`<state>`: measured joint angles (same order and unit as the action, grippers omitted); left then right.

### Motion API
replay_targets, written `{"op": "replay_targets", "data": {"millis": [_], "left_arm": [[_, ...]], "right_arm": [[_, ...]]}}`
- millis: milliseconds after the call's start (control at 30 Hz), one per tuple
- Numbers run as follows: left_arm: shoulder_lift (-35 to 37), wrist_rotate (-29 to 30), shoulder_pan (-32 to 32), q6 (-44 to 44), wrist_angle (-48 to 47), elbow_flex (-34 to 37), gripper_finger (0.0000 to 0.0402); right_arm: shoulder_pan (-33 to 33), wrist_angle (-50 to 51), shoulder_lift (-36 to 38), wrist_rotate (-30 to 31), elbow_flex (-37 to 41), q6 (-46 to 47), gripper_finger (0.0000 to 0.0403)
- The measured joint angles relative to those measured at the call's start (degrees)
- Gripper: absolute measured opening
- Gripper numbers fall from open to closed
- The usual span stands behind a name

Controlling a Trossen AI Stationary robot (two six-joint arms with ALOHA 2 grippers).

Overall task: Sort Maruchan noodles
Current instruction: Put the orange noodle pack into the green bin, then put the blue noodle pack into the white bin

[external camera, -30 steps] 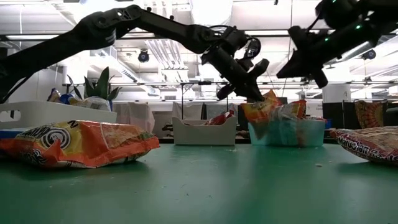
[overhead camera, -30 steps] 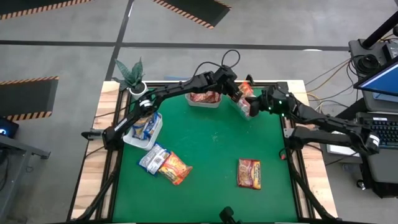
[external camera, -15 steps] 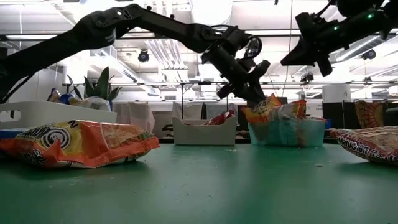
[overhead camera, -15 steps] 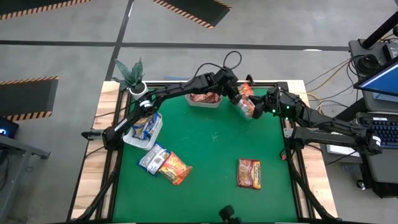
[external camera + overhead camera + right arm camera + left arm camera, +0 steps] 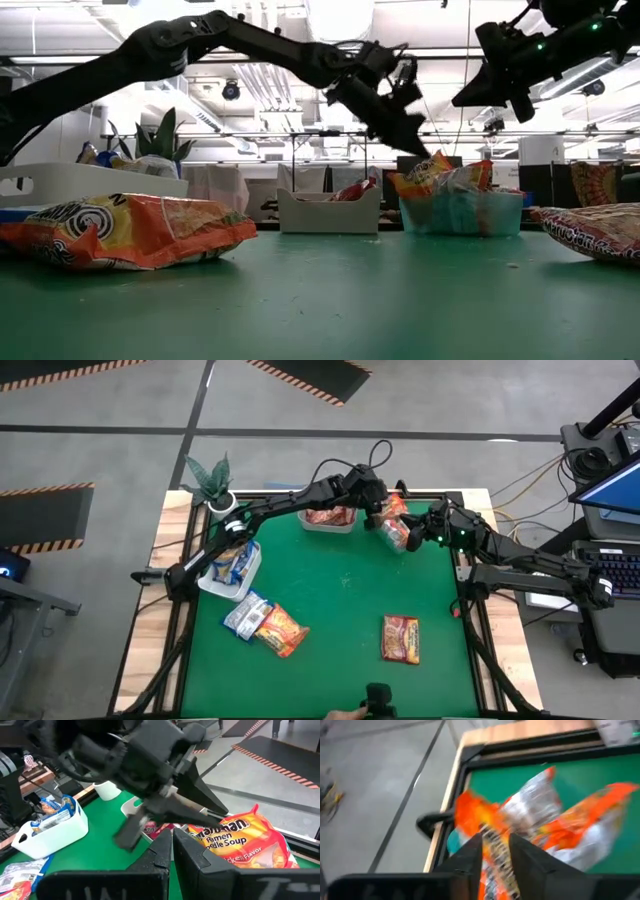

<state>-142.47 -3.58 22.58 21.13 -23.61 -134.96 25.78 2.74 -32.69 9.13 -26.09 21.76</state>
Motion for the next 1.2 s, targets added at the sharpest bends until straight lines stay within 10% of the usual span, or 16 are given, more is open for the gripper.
{"op": "replay_targets", "data": {"millis": [200,767,1200], "left_arm": [[-0.62,4.46,0.17,-2.19,0.09,0.03,0.0006],[0.33,4.50,0.09,-1.96,-2.28,0.00,0.0000],[16.08,-6.23,-0.40,-7.02,-28.45,1.00,0.0000]], "right_arm": [[0.00,-0.01,-0.02,0.07,-0.04,-0.84,0.0009],[0.00,0.00,-0.06,0.07,-0.04,-2.39,0.0009],[0.00,1.09,-0.11,-0.11,-0.06,-3.28,0.0009]]}}
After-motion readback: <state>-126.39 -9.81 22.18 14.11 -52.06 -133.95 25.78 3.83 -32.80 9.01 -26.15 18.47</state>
